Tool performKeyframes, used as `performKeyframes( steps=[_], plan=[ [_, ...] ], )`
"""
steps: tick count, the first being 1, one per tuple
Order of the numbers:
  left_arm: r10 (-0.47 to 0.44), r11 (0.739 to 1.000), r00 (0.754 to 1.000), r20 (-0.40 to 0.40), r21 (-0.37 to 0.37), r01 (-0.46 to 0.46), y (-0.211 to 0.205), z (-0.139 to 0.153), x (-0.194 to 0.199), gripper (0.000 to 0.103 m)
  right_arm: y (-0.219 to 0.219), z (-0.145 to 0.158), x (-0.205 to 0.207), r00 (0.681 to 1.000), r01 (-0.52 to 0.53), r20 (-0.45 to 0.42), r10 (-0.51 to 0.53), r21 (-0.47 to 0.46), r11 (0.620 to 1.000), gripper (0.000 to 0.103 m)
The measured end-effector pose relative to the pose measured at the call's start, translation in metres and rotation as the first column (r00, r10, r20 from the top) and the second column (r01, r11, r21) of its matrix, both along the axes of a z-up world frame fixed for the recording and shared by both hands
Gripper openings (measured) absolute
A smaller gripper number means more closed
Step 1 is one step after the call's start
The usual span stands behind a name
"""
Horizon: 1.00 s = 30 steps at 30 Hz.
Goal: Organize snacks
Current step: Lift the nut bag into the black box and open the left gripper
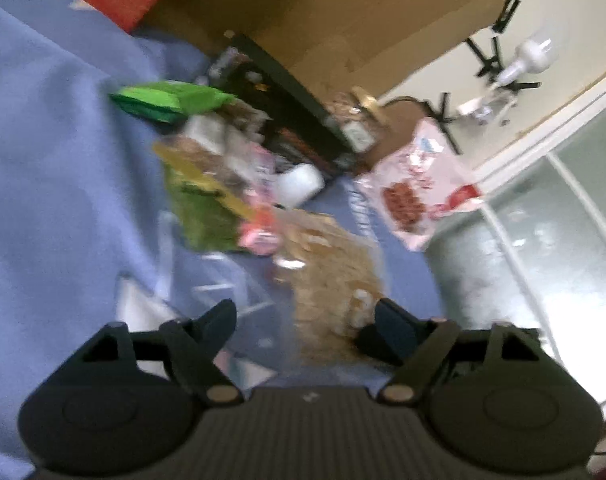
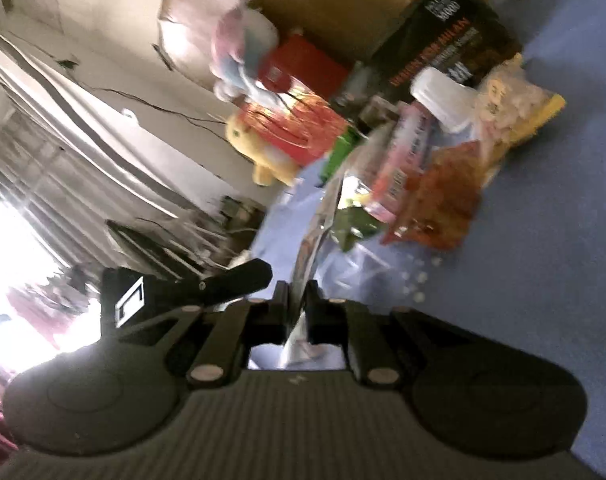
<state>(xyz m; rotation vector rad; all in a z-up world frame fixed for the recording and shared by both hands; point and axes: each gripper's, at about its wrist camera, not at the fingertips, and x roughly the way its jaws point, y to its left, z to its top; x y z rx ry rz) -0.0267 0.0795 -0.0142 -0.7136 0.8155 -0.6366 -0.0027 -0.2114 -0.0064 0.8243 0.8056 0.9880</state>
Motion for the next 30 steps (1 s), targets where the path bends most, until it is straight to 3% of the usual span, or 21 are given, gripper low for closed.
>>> performKeyframes(
  steps=[1, 3, 5, 6, 8, 11, 17, 20, 22, 25, 28, 30],
  plan=[
    [-0.019, 1.000, 1.000, 0.012, -0.008, 0.019, -0.005, 0.004, 0.003, 0.060, 0.002, 0.004, 0.002, 1.000, -0.003, 0.005, 0.003, 0.002, 1.000, 0.011],
    [-0.015, 1.000, 0.999, 0.043, 0.024, 0.014, -0.013, 0.014, 0.012, 0.055, 0.005, 0.015, 0.010, 0.999, 0.008, 0.038, -0.006, -0.037, 0.999, 0.011],
    [0.006, 0.997, 0.996, 0.087, 0.077, -0.013, -0.016, 0.029, 0.026, 0.037, 0.005, 0.027, 0.024, 0.996, 0.026, 0.083, -0.019, -0.083, 0.996, 0.011],
    [0.006, 0.996, 0.995, 0.099, 0.087, -0.015, -0.016, 0.036, 0.036, 0.036, 0.004, 0.034, 0.032, 0.994, 0.039, 0.105, -0.030, -0.085, 0.996, 0.012],
    [0.004, 0.996, 0.993, 0.121, 0.088, -0.015, -0.019, 0.051, 0.062, 0.036, 0.005, 0.051, 0.053, 0.987, 0.069, 0.149, -0.052, -0.113, 0.991, 0.012],
    [0.018, 0.987, 0.985, 0.173, 0.154, -0.045, -0.033, 0.073, 0.102, 0.037, 0.011, 0.068, 0.090, 0.976, 0.125, 0.197, -0.092, -0.161, 0.979, 0.013],
    [0.076, 0.972, 0.985, 0.154, 0.210, -0.108, -0.050, 0.075, 0.180, 0.040, 0.022, 0.071, 0.163, 0.974, 0.195, 0.163, -0.159, -0.236, 0.952, 0.018],
    [0.113, 0.958, 0.985, 0.134, 0.248, -0.143, -0.058, 0.065, 0.199, 0.044, 0.029, 0.069, 0.175, 0.966, 0.225, 0.196, -0.168, -0.321, 0.920, 0.033],
    [0.114, 0.951, 0.982, 0.152, 0.270, -0.152, -0.061, 0.063, 0.200, 0.044, 0.030, 0.068, 0.173, 0.958, 0.238, 0.238, -0.159, -0.359, 0.902, 0.042],
    [0.118, 0.949, 0.977, 0.180, 0.268, -0.164, -0.060, 0.064, 0.190, 0.054, 0.017, 0.065, 0.159, 0.946, 0.260, 0.279, -0.165, -0.349, 0.900, 0.042],
    [0.127, 0.948, 0.967, 0.222, 0.259, -0.184, -0.054, 0.071, 0.167, 0.055, -0.002, 0.065, 0.134, 0.926, 0.290, 0.335, -0.175, -0.331, 0.898, 0.043],
    [0.119, 0.949, 0.961, 0.248, 0.257, -0.184, -0.054, 0.074, 0.146, 0.055, -0.016, 0.059, 0.112, 0.909, 0.334, 0.365, -0.202, -0.346, 0.877, 0.046]
  ],
)
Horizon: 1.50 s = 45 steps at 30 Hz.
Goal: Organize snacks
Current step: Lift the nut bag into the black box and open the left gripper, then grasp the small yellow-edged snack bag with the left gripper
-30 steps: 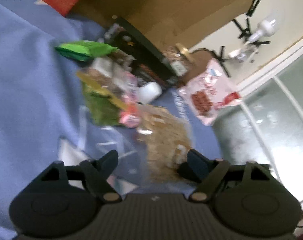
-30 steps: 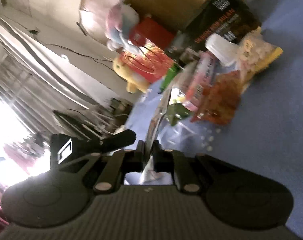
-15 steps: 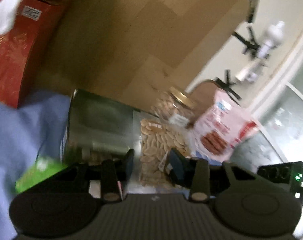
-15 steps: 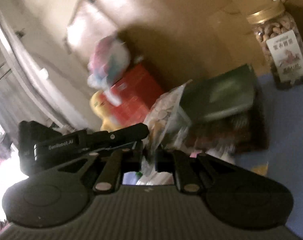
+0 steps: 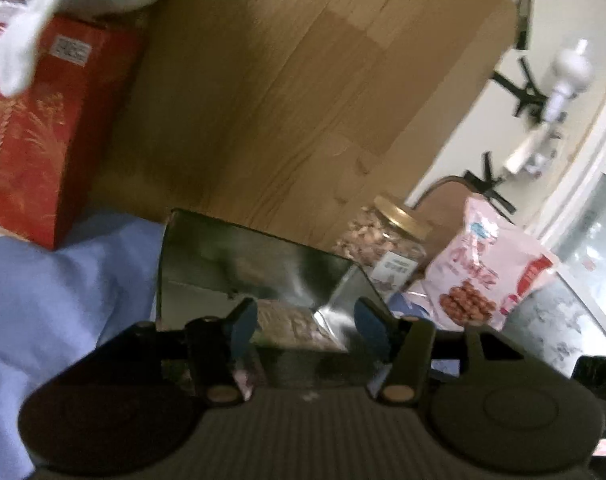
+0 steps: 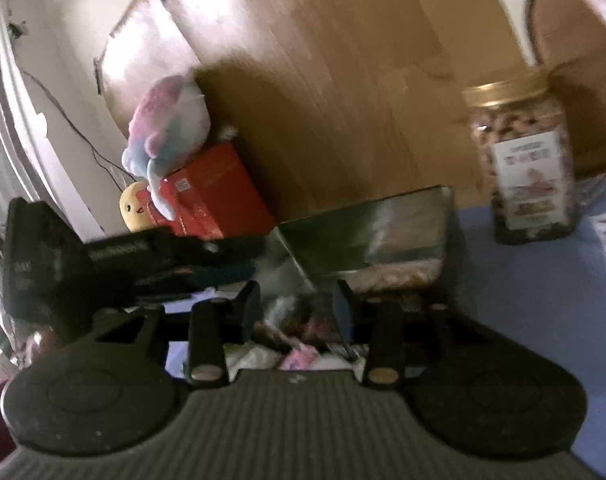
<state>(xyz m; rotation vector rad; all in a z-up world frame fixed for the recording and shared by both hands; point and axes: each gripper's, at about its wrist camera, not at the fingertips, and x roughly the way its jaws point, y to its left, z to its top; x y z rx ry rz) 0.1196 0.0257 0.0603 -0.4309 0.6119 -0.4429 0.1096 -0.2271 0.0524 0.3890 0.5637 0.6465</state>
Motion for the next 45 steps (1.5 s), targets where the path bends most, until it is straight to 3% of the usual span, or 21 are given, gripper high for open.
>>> performKeyframes(
  steps=[3, 7, 10, 11, 12, 13, 18, 20, 23, 26, 29, 31, 33, 35, 40, 45],
  plan=[
    [-0.041, 0.999, 0.999, 0.010, 0.023, 0.041, -0.008, -0.002, -0.033, 0.055, -0.016, -0.015, -0.030, 0.996, 0.091, 0.001, -0.091, -0.060, 0.994, 0.052],
    [-0.121, 0.993, 0.991, -0.053, 0.008, 0.122, -0.026, -0.022, -0.062, 0.055, -0.034, -0.043, -0.052, 0.981, 0.179, -0.066, -0.184, -0.078, 0.981, 0.056],
    [-0.154, 0.988, 0.983, -0.100, 0.009, 0.156, -0.040, -0.036, -0.076, 0.055, -0.029, -0.057, -0.052, 0.981, 0.145, -0.120, -0.154, -0.082, 0.986, 0.056],
    [-0.157, 0.987, 0.981, -0.113, 0.013, 0.159, -0.042, -0.040, -0.080, 0.055, -0.027, -0.059, -0.054, 0.984, 0.134, -0.110, -0.144, -0.092, 0.987, 0.055],
    [-0.155, 0.987, 0.980, -0.129, 0.017, 0.159, -0.044, -0.044, -0.083, 0.055, -0.025, -0.057, -0.056, 0.987, 0.117, -0.096, -0.128, -0.108, 0.987, 0.036],
    [-0.153, 0.987, 0.978, -0.142, 0.019, 0.158, -0.044, -0.046, -0.087, 0.055, -0.023, -0.055, -0.058, 0.989, 0.102, -0.097, -0.113, -0.111, 0.989, 0.031],
    [-0.137, 0.990, 0.982, -0.129, 0.017, 0.140, -0.024, -0.044, -0.113, 0.055, -0.034, -0.047, -0.078, 0.989, 0.103, -0.103, -0.106, -0.036, 0.994, 0.020],
    [-0.135, 0.991, 0.984, -0.118, -0.015, 0.134, -0.010, -0.042, -0.122, 0.055, -0.042, -0.045, -0.091, 0.995, 0.040, -0.098, -0.034, 0.058, 0.998, 0.019],
    [-0.132, 0.988, 0.985, -0.112, -0.095, 0.122, 0.010, -0.044, -0.132, 0.060, -0.037, -0.042, -0.101, 0.972, -0.198, -0.091, 0.217, 0.184, 0.963, 0.016],
    [-0.103, 0.987, 0.989, -0.107, -0.137, 0.088, 0.024, -0.046, -0.140, 0.063, -0.017, -0.039, -0.108, 0.933, -0.337, -0.090, 0.348, 0.118, 0.934, 0.015],
    [-0.059, 0.992, 0.989, -0.139, -0.120, 0.042, 0.028, -0.048, -0.140, 0.063, -0.008, -0.038, -0.108, 0.965, -0.249, -0.084, 0.247, -0.005, 0.969, 0.011],
    [-0.058, 0.993, 0.987, -0.152, -0.108, 0.042, 0.029, -0.050, -0.143, 0.063, -0.014, -0.032, -0.111, 0.990, -0.130, -0.059, 0.127, -0.052, 0.990, 0.022],
    [-0.074, 0.993, 0.986, -0.150, -0.099, 0.059, 0.025, -0.051, -0.145, 0.063, -0.026, -0.027, -0.114, 0.991, -0.131, -0.026, 0.131, 0.011, 0.991, 0.033],
    [-0.098, 0.992, 0.983, -0.153, -0.098, 0.084, 0.020, -0.052, -0.147, 0.063, -0.039, -0.025, -0.114, 0.994, -0.110, -0.016, 0.111, 0.076, 0.991, 0.036],
    [-0.180, 0.979, 0.966, -0.184, -0.126, 0.159, 0.000, -0.059, -0.150, 0.064, -0.049, -0.032, -0.097, 0.995, 0.083, -0.061, -0.083, -0.007, 0.997, 0.038],
    [-0.296, 0.951, 0.926, -0.233, -0.163, 0.263, -0.033, -0.071, -0.152, 0.063, -0.032, -0.048, -0.059, 0.991, 0.046, -0.124, -0.050, -0.031, 0.998, 0.038]
  ],
)
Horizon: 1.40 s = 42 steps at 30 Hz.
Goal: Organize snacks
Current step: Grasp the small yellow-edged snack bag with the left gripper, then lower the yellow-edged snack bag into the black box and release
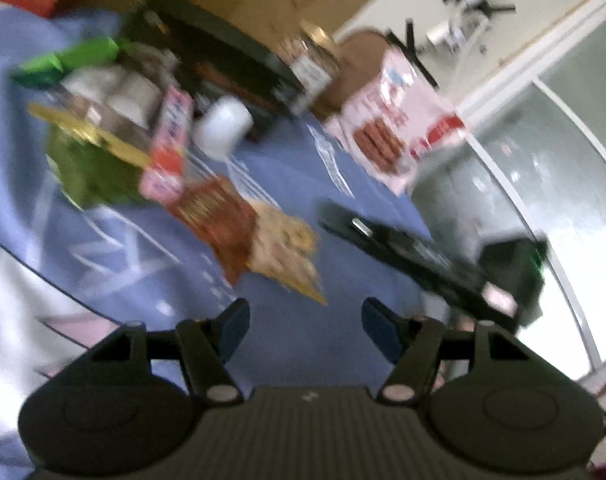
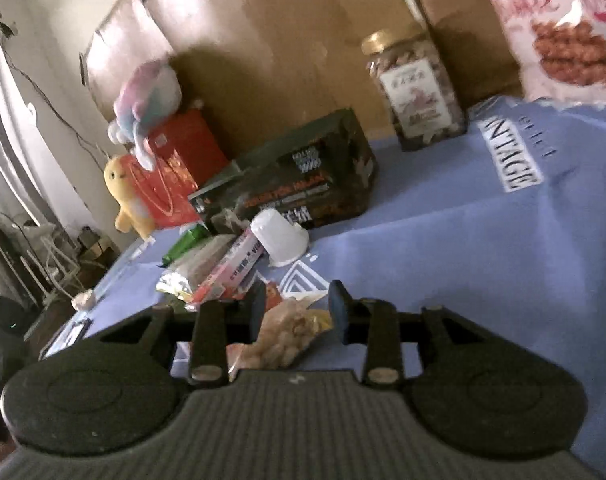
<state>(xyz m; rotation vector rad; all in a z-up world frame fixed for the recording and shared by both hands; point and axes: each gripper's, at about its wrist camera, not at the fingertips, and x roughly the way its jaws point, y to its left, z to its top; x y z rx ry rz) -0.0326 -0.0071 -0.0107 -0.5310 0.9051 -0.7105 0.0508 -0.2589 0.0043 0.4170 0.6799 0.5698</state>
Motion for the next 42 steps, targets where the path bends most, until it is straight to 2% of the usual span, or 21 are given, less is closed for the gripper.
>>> performKeyframes(
  steps=[2, 4, 7, 11, 12, 13, 15, 16, 18, 20, 21, 22, 23, 25, 26, 28, 36, 42],
  plan=[
    [-0.017, 1.000, 1.000, -0.015, 0.019, 0.017, -0.011, -0.006, 0.000, 0.063, -0.001, -0.009, 0.000, 0.998, -0.035, -0.047, 0.035, 0.000, 0.999, 0.037],
    [-0.021, 0.999, 0.999, -0.025, 0.045, 0.022, -0.016, -0.010, 0.001, 0.059, 0.001, -0.012, -0.008, 0.996, -0.058, -0.066, 0.058, 0.006, 0.998, 0.034],
    [0.006, 0.999, 1.000, -0.016, 0.040, -0.006, -0.009, -0.008, 0.003, 0.058, -0.005, -0.006, -0.033, 0.994, -0.095, -0.050, 0.096, 0.014, 0.995, 0.034],
    [0.047, 0.999, 0.999, 0.003, 0.010, -0.047, 0.013, -0.002, 0.005, 0.058, -0.007, -0.005, -0.069, 0.980, -0.196, -0.017, 0.197, 0.050, 0.979, 0.038],
    [0.056, 0.998, 0.998, 0.005, 0.002, -0.056, 0.019, 0.000, 0.005, 0.058, -0.007, -0.004, -0.076, 0.977, -0.211, -0.001, 0.212, 0.053, 0.976, 0.043],
    [0.065, 0.998, 0.998, 0.007, -0.002, -0.065, 0.023, 0.001, 0.004, 0.058, -0.007, -0.003, -0.082, 0.975, -0.223, 0.013, 0.223, 0.045, 0.974, 0.055],
    [0.072, 0.997, 0.997, 0.007, -0.002, -0.072, 0.029, 0.002, 0.004, 0.058, -0.001, 0.000, -0.088, 0.970, -0.237, 0.047, 0.238, -0.023, 0.971, 0.071],
    [0.074, 0.997, 0.997, 0.008, 0.000, -0.074, 0.030, 0.003, 0.005, 0.058, 0.004, 0.001, -0.090, 0.969, -0.236, 0.062, 0.241, -0.078, 0.969, 0.074],
    [0.074, 0.997, 0.997, 0.011, 0.008, -0.074, 0.031, 0.003, 0.004, 0.059, 0.016, 0.000, -0.092, 0.962, -0.245, 0.073, 0.262, -0.181, 0.952, 0.074],
    [0.065, 0.998, 0.998, 0.004, 0.027, -0.065, 0.026, -0.001, 0.005, 0.058, 0.025, -0.004, -0.092, 0.955, -0.251, 0.094, 0.280, -0.242, 0.937, 0.074],
    [0.056, 0.998, 0.998, -0.002, 0.040, -0.056, 0.023, -0.004, 0.006, 0.056, 0.030, -0.003, -0.091, 0.952, -0.256, 0.097, 0.289, -0.257, 0.932, 0.069],
    [0.039, 0.998, 0.999, -0.011, 0.056, -0.038, 0.017, -0.008, 0.006, 0.042, 0.032, -0.003, -0.089, 0.951, -0.263, 0.091, 0.296, -0.265, 0.928, 0.047],
    [0.032, 0.997, 0.999, -0.015, 0.073, -0.031, 0.013, -0.011, 0.007, 0.041, 0.035, -0.002, -0.086, 0.955, -0.250, 0.087, 0.285, -0.284, 0.926, 0.039],
    [0.029, 0.996, 1.000, 0.006, 0.082, -0.030, 0.012, -0.009, 0.005, 0.039, 0.035, -0.002, -0.083, 0.955, -0.247, 0.087, 0.283, -0.290, 0.924, 0.035],
    [0.025, 0.997, 1.000, 0.005, 0.075, -0.025, 0.013, -0.007, 0.006, 0.035, 0.035, -0.001, -0.082, 0.955, -0.248, 0.087, 0.283, -0.289, 0.925, 0.034],
    [0.019, 0.998, 1.000, 0.007, 0.067, -0.019, 0.015, -0.003, 0.008, 0.035, 0.039, 0.004, -0.083, 0.953, -0.242, 0.102, 0.284, -0.304, 0.921, 0.034],
    [0.016, 0.998, 0.993, 0.118, 0.055, -0.023, 0.024, 0.037, 0.009, 0.035, 0.044, 0.035, -0.081, 0.937, -0.213, 0.212, 0.278, -0.284, 0.935, 0.034],
    [0.044, 0.995, 0.978, 0.204, 0.082, -0.062, 0.021, 0.065, 0.045, 0.035, 0.059, 0.048, -0.050, 0.933, -0.124, 0.295, 0.207, -0.278, 0.953, 0.034]
  ],
)
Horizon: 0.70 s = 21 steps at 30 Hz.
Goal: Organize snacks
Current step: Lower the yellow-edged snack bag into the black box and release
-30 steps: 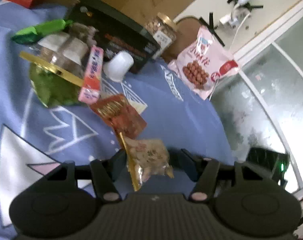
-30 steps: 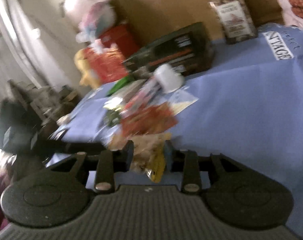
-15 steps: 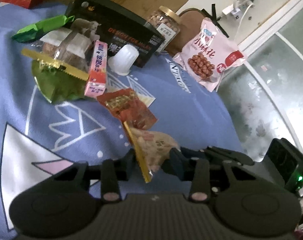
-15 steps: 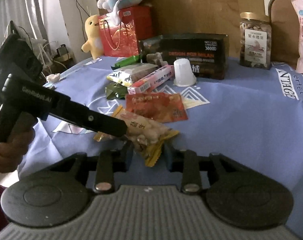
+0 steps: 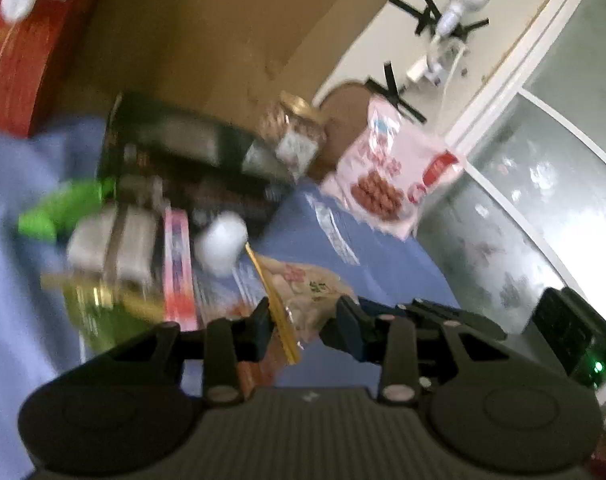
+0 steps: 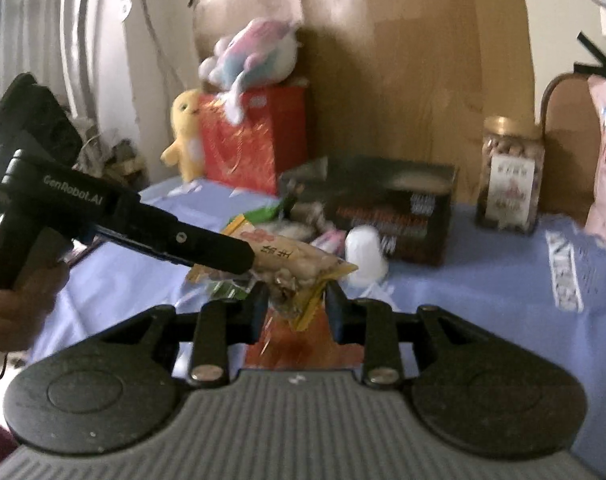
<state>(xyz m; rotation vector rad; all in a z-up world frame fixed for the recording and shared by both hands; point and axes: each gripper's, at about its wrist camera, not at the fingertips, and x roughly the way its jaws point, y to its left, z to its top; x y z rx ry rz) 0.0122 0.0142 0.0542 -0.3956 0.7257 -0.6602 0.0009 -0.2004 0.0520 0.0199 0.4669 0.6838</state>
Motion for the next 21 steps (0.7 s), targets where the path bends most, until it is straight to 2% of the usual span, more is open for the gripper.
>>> performKeyframes(
  steps=[4, 8, 11, 14, 17, 18, 19, 21],
  plan=[
    [0.031, 1.000, 0.999, 0.036, 0.000, -0.031, -0.001, 0.016, 0.041, 0.035, 0.011, 0.010, 0.037, 0.997, 0.056, 0.057, -0.056, 0.007, 0.998, 0.034],
    [0.064, 0.998, 0.996, 0.063, 0.009, -0.065, -0.003, 0.026, 0.084, 0.035, 0.016, 0.017, 0.080, 0.992, 0.103, 0.069, -0.105, 0.027, 0.994, 0.034],
    [0.089, 0.996, 0.994, 0.059, 0.012, -0.090, -0.004, 0.022, 0.113, 0.036, 0.021, 0.014, 0.108, 0.989, 0.132, 0.067, -0.133, 0.021, 0.991, 0.034],
    [0.120, 0.993, 0.993, 0.021, 0.018, -0.120, -0.007, 0.010, 0.142, 0.036, 0.025, 0.002, 0.133, 0.986, 0.160, 0.038, -0.160, 0.017, 0.987, 0.034],
    [0.147, 0.988, 0.989, -0.006, 0.047, -0.147, -0.012, -0.002, 0.161, 0.037, 0.028, -0.009, 0.150, 0.982, 0.191, -0.001, -0.191, 0.016, 0.981, 0.037],
    [0.160, 0.985, 0.987, -0.008, 0.063, -0.159, -0.014, -0.005, 0.165, 0.037, 0.029, -0.012, 0.152, 0.980, 0.200, -0.009, -0.200, 0.019, 0.980, 0.040],
    [0.179, 0.980, 0.984, -0.010, 0.087, -0.177, -0.015, -0.009, 0.168, 0.038, 0.028, -0.013, 0.151, 0.979, 0.202, -0.012, -0.202, 0.029, 0.979, 0.048],
    [0.199, 0.973, 0.980, 0.000, 0.120, -0.197, -0.014, -0.012, 0.169, 0.040, 0.025, -0.011, 0.144, 0.978, 0.208, 0.004, -0.209, 0.051, 0.977, 0.051]
  ],
)
